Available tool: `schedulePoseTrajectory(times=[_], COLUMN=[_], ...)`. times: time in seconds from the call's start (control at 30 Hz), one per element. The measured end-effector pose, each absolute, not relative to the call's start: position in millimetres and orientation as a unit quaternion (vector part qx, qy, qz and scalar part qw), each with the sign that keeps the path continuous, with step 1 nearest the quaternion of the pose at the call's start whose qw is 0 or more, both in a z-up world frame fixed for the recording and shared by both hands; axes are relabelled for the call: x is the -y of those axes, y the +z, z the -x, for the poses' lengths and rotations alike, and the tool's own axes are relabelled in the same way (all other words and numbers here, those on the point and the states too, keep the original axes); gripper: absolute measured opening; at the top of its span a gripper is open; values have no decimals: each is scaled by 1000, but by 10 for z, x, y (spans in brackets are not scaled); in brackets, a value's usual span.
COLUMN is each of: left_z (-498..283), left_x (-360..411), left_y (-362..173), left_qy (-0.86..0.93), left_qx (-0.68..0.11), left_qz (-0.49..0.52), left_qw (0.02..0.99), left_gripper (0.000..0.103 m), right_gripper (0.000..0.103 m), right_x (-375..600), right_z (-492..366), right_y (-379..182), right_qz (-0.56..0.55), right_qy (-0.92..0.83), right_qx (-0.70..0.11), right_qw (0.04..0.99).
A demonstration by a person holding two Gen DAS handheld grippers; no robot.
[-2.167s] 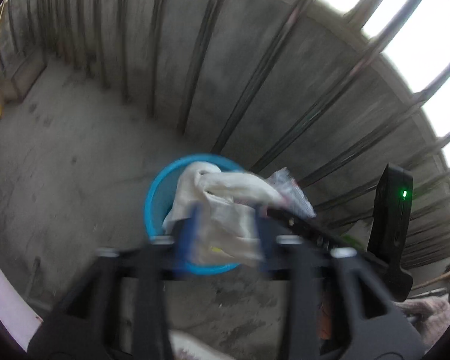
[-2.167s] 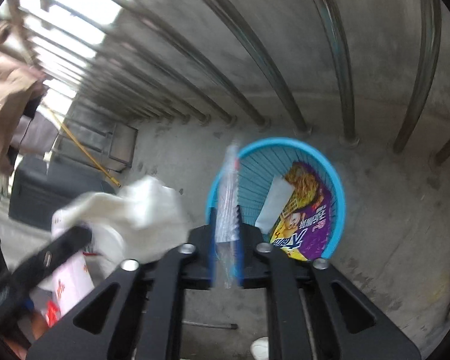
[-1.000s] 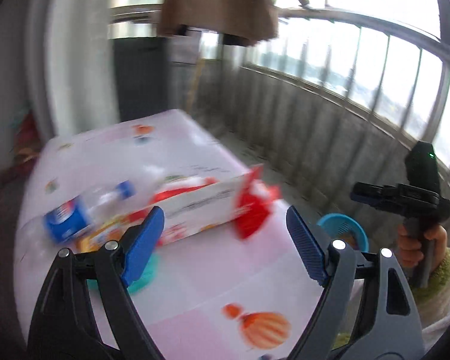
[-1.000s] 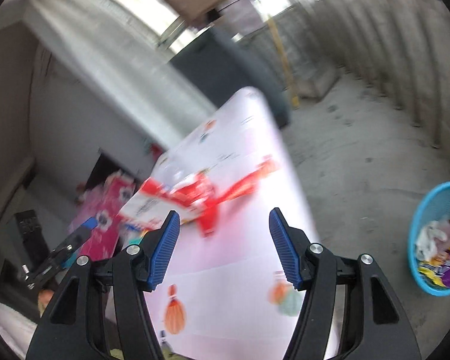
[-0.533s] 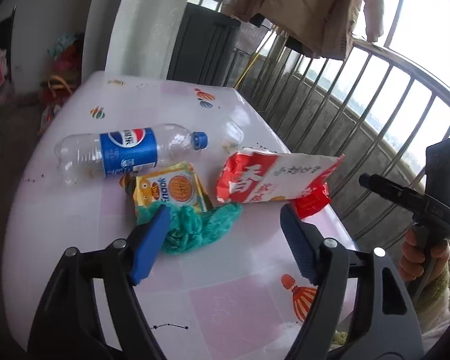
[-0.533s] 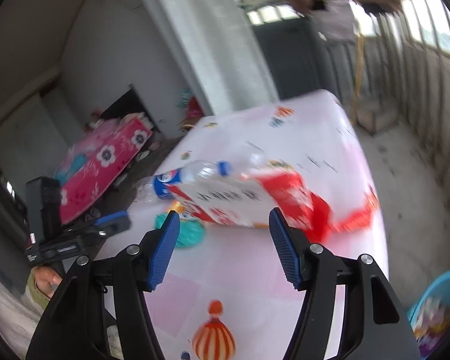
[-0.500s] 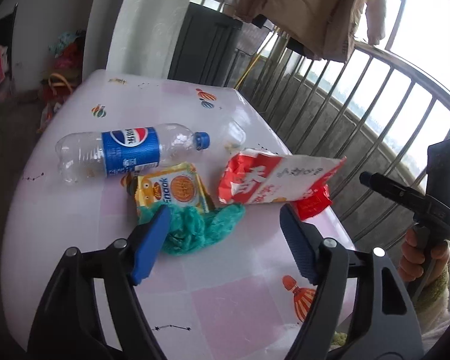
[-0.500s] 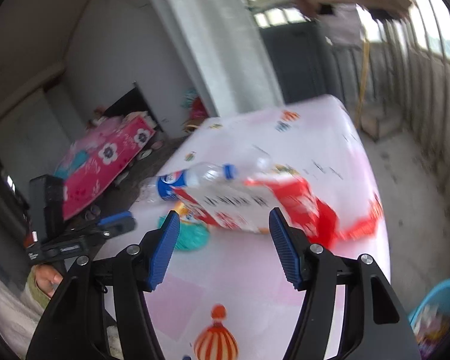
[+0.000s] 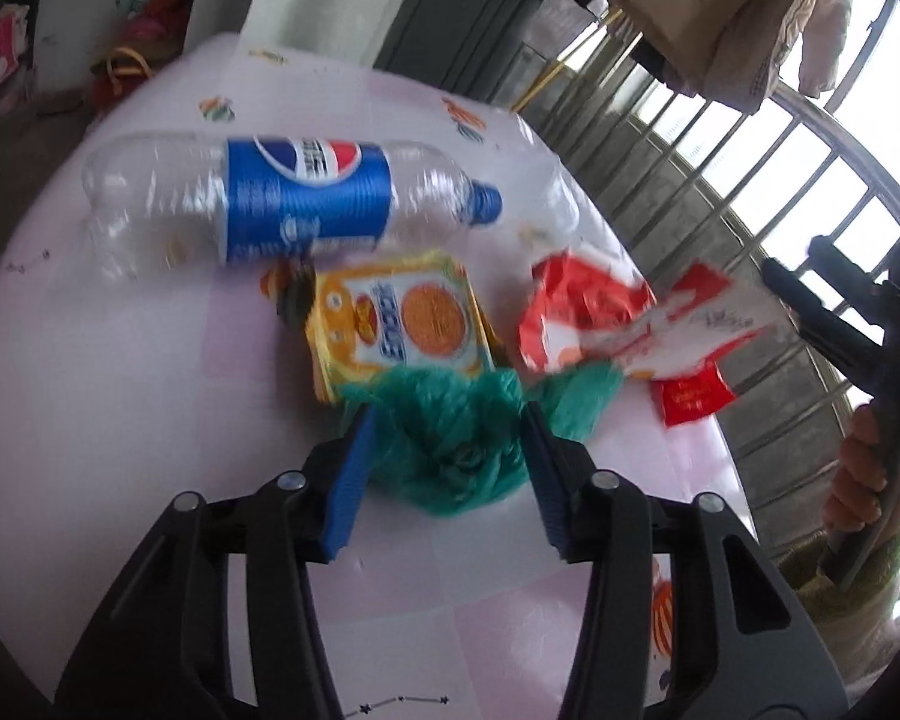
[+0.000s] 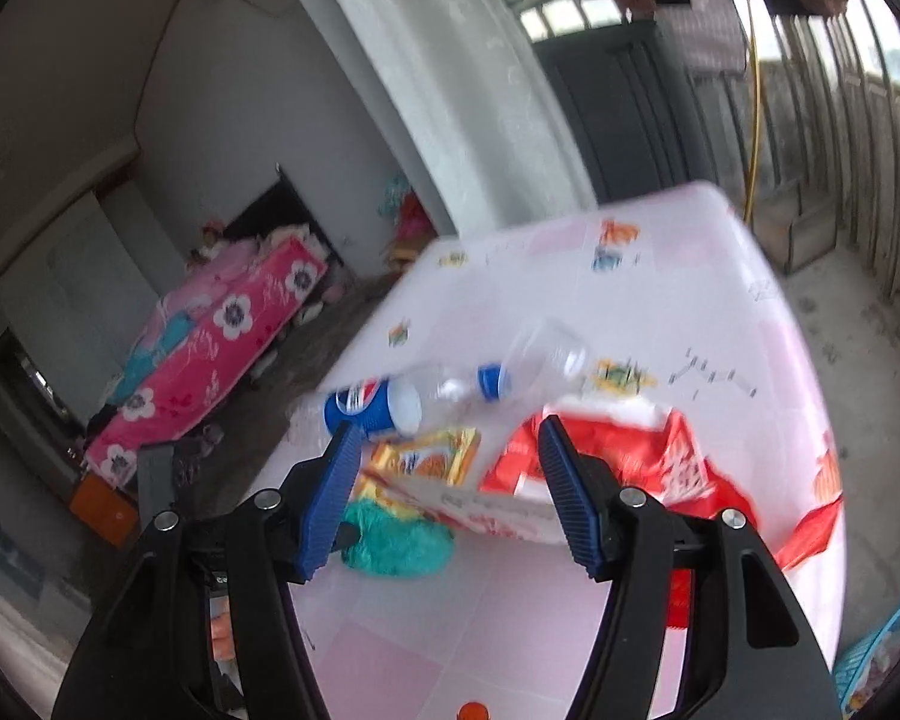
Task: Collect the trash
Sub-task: 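Grasp the green plastic bag with the left tool, then grasp the red-and-white snack bag with the right tool while the left tool holds the green bag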
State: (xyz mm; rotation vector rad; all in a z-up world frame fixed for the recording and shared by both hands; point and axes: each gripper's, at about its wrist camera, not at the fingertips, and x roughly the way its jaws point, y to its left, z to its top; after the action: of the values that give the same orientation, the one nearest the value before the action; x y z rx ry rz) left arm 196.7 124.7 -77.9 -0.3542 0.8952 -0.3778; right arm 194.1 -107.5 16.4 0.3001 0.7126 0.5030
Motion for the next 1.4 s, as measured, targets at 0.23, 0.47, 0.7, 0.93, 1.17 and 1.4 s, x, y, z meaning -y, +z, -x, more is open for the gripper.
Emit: schedulePoseTrajectory(times=[0.23, 0.47, 0.7, 0.93, 1.17, 1.4], left_z=[-1852, -1833, -1708, -1538, -1480, -1524], left_x=[-1311, -1236, -1296, -1469, -1646, -1523], left_y=[-835, -774, -743, -687, -484, -318], left_qy=[-186, -184, -172, -148, -130, -142], left_qx=[-433, -420, -417, -417, -391, -375], left_qz=[185, 161, 152, 153, 162, 135], left_qw=[862, 874, 879, 883, 897, 906], left_gripper=[31, 16, 12, 10, 1, 1], right_gripper=[60, 50, 22, 8, 9, 40], right_x=[976, 784, 721, 697, 833, 1589], right_z=[-1797, -1540, -1381, -1168, -871, -1048], right_y=[-36, -187, -283, -399, -433, -405], right_qz=[-115, -72, -70, -45, -25, -248], right_qy=[253, 274, 288, 313, 319, 257], right_qx=[-385, -411, -425, -448, -465, -427], right_qw=[880, 866, 855, 836, 825, 831])
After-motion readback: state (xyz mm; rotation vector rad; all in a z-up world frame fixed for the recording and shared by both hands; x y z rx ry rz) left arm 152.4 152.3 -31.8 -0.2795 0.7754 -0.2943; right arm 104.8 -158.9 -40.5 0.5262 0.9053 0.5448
